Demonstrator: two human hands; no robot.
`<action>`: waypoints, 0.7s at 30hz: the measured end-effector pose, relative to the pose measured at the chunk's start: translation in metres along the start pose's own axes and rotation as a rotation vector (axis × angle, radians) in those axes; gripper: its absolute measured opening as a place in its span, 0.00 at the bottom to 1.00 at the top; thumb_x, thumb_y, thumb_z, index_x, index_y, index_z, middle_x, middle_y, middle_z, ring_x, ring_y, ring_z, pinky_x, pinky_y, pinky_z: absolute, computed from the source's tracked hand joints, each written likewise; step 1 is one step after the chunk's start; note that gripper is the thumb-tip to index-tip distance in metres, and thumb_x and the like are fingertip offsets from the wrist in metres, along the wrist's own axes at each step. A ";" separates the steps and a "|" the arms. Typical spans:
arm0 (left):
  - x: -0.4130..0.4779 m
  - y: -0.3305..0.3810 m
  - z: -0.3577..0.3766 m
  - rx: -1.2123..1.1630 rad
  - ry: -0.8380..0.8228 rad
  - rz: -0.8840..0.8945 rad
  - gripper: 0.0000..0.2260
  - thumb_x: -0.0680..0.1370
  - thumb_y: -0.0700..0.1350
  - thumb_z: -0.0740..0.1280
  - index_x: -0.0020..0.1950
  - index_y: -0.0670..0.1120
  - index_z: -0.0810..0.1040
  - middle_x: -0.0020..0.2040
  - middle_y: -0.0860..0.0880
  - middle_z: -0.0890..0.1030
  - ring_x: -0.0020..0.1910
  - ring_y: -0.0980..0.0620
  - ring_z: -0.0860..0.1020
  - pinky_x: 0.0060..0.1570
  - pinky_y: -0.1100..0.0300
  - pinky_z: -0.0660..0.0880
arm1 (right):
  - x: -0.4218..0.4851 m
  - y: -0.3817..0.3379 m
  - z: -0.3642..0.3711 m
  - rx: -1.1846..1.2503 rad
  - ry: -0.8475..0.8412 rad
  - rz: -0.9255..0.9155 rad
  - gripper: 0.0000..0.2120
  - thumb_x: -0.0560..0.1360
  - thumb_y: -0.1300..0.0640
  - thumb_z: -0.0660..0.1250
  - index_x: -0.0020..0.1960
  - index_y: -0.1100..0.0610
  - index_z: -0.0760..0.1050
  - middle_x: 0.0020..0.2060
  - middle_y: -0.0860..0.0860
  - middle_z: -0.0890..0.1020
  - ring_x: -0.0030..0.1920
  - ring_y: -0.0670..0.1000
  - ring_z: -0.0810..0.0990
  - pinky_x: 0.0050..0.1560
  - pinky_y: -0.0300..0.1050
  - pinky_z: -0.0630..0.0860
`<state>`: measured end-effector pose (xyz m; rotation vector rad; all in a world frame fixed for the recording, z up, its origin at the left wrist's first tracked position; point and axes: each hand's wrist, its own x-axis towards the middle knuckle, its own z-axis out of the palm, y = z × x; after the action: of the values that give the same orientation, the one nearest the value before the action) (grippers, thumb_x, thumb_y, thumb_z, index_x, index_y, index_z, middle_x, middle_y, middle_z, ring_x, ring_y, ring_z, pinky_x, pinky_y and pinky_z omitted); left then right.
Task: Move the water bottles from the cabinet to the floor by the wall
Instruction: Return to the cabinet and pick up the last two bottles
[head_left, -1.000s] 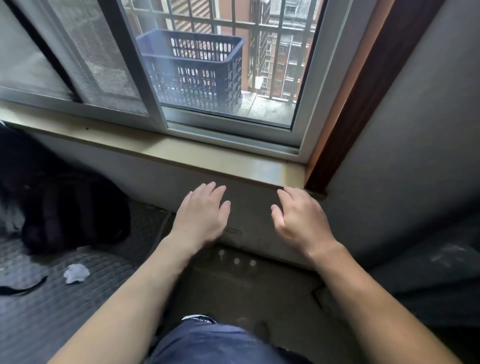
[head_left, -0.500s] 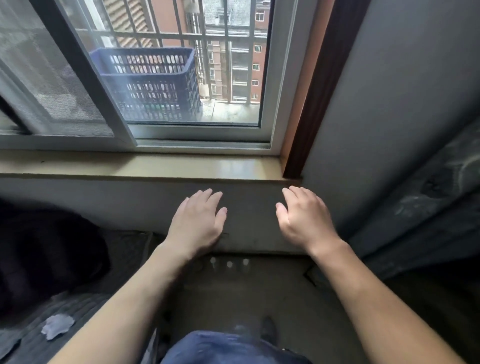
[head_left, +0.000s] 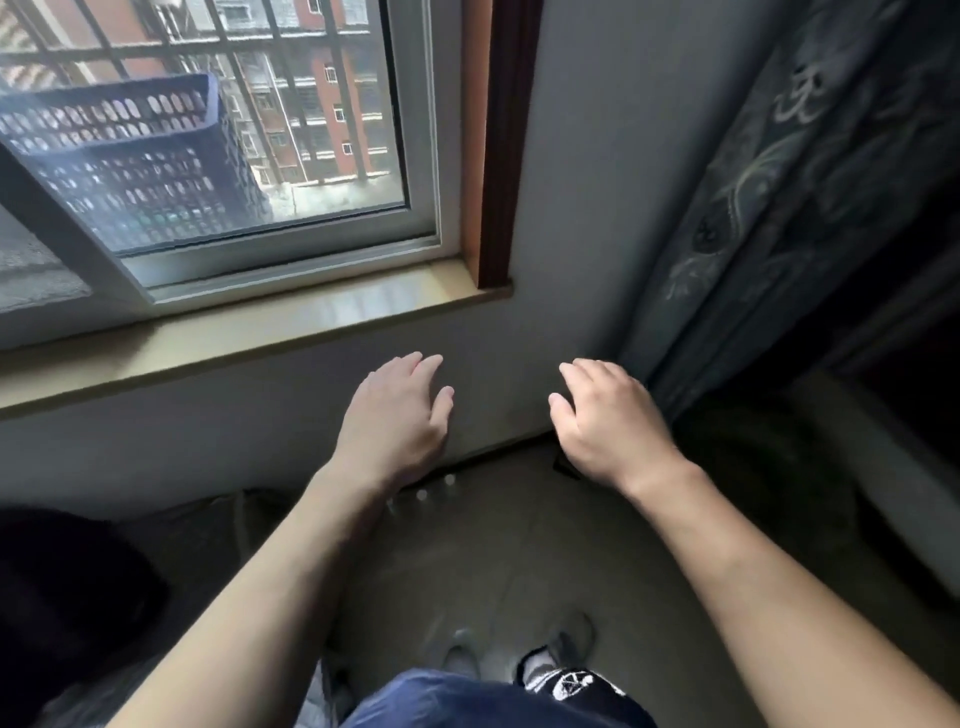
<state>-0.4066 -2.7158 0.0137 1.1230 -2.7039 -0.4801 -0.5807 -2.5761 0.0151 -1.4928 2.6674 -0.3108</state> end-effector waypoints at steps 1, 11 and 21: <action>-0.003 0.004 0.001 0.004 -0.007 0.023 0.21 0.82 0.51 0.57 0.74 0.46 0.68 0.71 0.47 0.71 0.70 0.47 0.67 0.70 0.54 0.62 | -0.009 0.004 -0.002 -0.002 0.004 0.022 0.17 0.77 0.51 0.59 0.58 0.62 0.76 0.57 0.57 0.79 0.60 0.60 0.75 0.62 0.54 0.70; -0.032 0.065 0.010 -0.005 -0.010 0.158 0.19 0.82 0.51 0.59 0.70 0.45 0.72 0.68 0.47 0.74 0.67 0.46 0.70 0.67 0.55 0.65 | -0.089 0.061 -0.033 0.038 0.135 0.233 0.18 0.78 0.53 0.61 0.62 0.62 0.75 0.61 0.58 0.78 0.63 0.60 0.74 0.64 0.54 0.70; -0.102 0.178 0.046 -0.049 -0.030 0.256 0.17 0.81 0.50 0.60 0.67 0.45 0.74 0.67 0.47 0.75 0.67 0.45 0.71 0.64 0.55 0.67 | -0.222 0.152 -0.063 0.084 0.192 0.409 0.18 0.79 0.53 0.59 0.63 0.62 0.74 0.62 0.58 0.78 0.63 0.61 0.72 0.63 0.55 0.70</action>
<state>-0.4654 -2.5144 0.0308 0.7477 -2.7910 -0.5208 -0.6006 -2.3010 0.0363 -0.9025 2.9757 -0.5487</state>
